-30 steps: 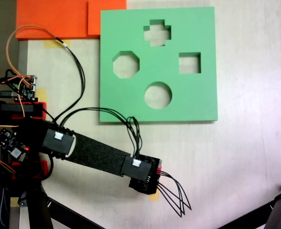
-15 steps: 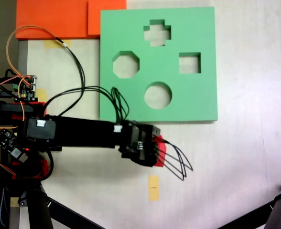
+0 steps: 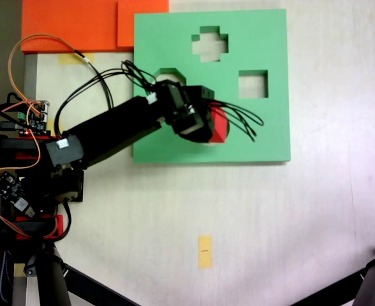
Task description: Put the square block into the corresponding hole
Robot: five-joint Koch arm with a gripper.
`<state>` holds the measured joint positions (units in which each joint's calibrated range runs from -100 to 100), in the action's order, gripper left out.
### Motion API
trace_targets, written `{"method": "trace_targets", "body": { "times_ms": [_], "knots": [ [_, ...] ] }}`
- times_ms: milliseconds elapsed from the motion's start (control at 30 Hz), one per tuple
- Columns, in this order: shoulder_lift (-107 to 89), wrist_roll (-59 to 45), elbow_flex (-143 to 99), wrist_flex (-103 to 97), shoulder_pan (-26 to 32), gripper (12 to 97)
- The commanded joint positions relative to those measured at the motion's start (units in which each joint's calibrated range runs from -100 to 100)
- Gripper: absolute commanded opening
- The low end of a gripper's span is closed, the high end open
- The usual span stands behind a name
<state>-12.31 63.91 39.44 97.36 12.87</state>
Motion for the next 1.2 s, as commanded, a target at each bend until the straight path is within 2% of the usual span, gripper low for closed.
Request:
{"method": "trace_targets", "body": {
  "times_ms": [0, 467, 767, 1167],
  "knots": [
    [0.86, 1.9, 4.03, -3.71, 1.17, 17.1],
    [8.4, 4.05, 6.22, -21.62, 2.64, 17.1],
    [22.23, 2.3, 21.38, -21.62, 2.64, 17.5],
    [29.63, 1.07, 23.87, -22.59, 3.17, 17.5]
  ]
}}
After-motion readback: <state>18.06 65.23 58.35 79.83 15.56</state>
